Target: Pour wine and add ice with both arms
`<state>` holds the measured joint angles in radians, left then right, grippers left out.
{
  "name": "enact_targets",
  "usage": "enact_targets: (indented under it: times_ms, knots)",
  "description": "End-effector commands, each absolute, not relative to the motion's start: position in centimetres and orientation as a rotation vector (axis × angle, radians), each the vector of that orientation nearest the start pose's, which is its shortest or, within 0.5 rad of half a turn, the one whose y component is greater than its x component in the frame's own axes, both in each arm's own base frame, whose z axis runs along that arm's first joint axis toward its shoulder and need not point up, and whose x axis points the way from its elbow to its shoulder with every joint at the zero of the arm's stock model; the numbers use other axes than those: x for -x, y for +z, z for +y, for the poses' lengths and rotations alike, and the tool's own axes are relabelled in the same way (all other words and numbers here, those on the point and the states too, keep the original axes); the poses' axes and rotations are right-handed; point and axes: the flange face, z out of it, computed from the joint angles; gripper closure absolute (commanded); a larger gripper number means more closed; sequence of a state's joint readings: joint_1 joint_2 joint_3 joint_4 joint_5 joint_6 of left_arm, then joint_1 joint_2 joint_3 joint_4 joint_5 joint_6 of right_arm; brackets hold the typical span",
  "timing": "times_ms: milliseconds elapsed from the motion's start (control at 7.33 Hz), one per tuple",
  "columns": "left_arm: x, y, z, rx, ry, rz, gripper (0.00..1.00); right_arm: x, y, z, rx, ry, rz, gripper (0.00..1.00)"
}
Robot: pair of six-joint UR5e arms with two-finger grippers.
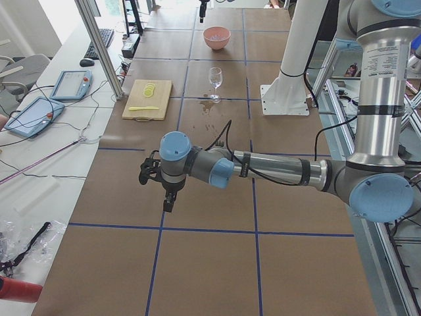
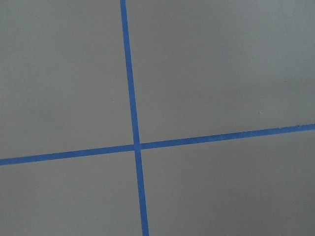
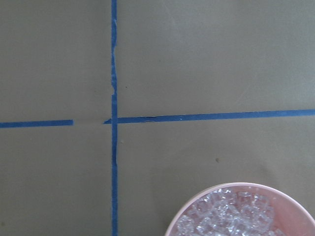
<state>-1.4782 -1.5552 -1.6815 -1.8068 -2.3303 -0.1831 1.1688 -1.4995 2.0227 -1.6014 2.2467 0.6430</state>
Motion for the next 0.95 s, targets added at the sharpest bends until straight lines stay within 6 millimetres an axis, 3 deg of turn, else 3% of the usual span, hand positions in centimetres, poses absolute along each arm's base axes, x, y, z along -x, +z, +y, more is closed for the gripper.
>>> enact_targets:
  times_ms: [0,273,682,818]
  knots:
    - [1.7,58.7,-50.2,-0.199,0.04,0.795,0.0,10.4,45.4,-48.8,-0.061,-0.044,-0.833,0.0]
    - [1.7,59.0,-50.2,-0.183,0.036,0.793,0.0,9.5,47.3,-48.6,-0.056,-0.117,-0.85,0.0]
    - [1.4,59.3,-50.0,-0.094,0.006,0.785,0.0,5.3,51.3,-48.1,-0.071,-0.146,-0.828,0.0]
    - [1.4,58.8,-49.8,-0.089,0.004,0.784,0.0,5.3,51.9,-48.1,-0.066,-0.15,-0.824,0.0]
